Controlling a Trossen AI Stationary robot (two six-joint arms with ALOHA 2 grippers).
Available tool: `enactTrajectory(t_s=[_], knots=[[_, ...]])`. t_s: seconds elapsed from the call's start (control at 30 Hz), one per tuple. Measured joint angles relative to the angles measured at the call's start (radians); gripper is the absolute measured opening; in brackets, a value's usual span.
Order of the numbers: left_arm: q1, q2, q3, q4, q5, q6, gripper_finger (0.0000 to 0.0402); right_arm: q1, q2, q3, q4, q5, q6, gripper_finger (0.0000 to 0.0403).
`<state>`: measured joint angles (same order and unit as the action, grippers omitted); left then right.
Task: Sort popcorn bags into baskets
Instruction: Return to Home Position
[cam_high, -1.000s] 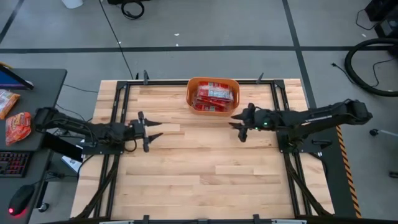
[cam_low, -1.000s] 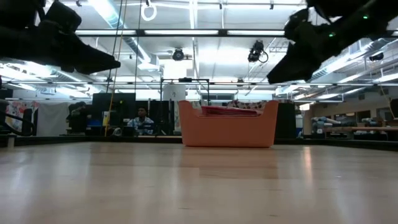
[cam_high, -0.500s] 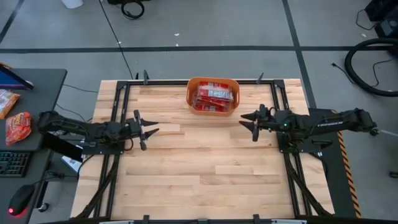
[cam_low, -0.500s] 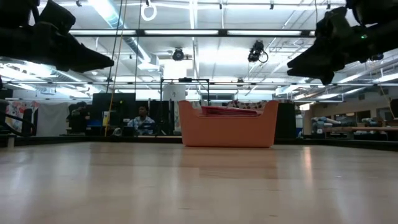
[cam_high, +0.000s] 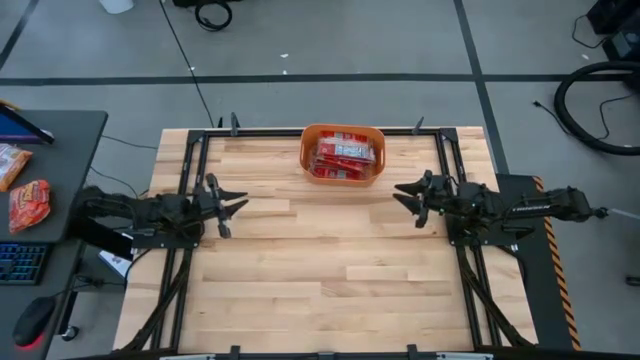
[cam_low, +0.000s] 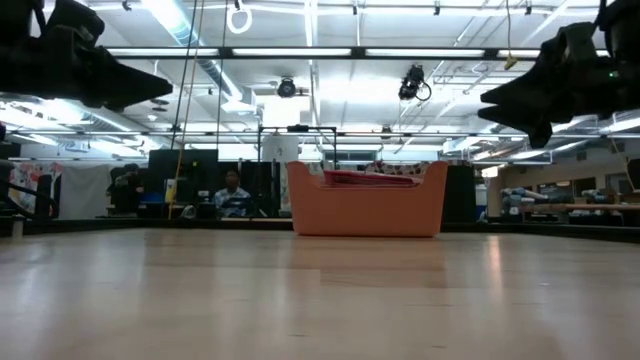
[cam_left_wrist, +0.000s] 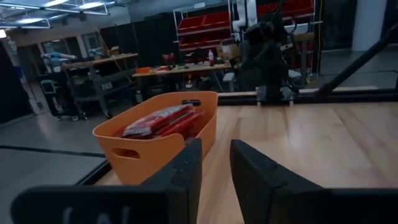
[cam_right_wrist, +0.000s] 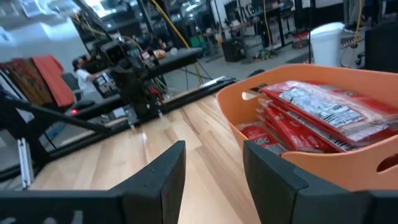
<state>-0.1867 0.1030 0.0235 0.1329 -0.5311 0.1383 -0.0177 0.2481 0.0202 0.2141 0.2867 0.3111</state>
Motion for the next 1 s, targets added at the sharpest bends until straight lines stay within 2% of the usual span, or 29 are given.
enactTrajectory(t_s=[0.2,0.47,0.67,0.73,0.9,1.0], knots=[[0.0,-0.104,0.0,-0.083,0.001,-0.001,0.0082,0.0,-0.109,-0.014,-0.012,-0.004,-0.028,0.0165],[0.0,-0.099,-0.013,-0.052,0.004,0.004,0.0082,0.0,-0.226,-0.014,-0.11,-0.031,-0.041,0.0164],[0.0,-0.099,-0.014,-0.051,0.041,-0.027,0.0082,0.0,-0.247,-0.014,-0.139,-0.043,-0.072,0.0164],[0.0,-0.099,-0.015,-0.053,0.078,-0.037,0.0082,0.0,-0.247,-0.014,-0.138,-0.051,-0.1,0.0164],[-0.001,-0.094,-0.016,-0.067,0.279,-0.021,0.0082,0.0,-0.247,-0.014,-0.148,-0.033,-0.163,0.0164],[-0.001,-0.092,-0.016,-0.072,0.342,0.025,0.0082,0.0,-0.246,-0.014,-0.142,-0.022,-0.194,0.0164]])
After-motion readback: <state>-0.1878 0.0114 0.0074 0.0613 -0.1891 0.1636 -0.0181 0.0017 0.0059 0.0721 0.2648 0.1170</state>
